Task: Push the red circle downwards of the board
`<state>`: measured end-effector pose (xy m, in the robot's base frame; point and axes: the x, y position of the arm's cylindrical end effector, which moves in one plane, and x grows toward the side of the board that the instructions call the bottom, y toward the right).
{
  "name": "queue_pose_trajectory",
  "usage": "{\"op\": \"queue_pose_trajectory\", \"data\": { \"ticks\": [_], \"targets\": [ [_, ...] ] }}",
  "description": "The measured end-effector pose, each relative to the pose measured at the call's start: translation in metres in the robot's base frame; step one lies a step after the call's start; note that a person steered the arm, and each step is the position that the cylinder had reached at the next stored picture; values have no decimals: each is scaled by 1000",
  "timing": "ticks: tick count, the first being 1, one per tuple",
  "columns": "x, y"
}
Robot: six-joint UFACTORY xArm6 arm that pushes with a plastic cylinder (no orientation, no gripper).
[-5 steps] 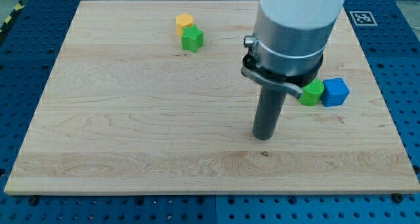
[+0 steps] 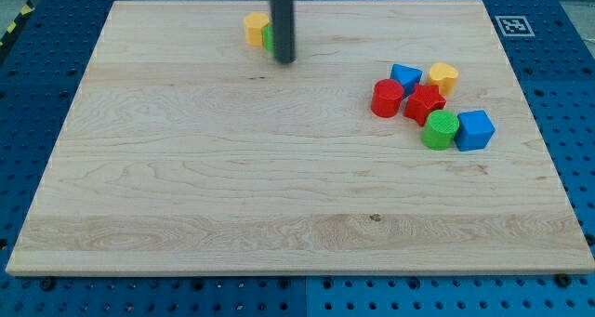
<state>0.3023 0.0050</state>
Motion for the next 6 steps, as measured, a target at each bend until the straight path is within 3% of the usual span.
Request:
{"op": "queue_pose_trajectory", "data": {
  "ticks": [1, 2, 6],
  "targets": [
    [-21, 92],
    [15, 115],
    [146, 108]
  ]
}}
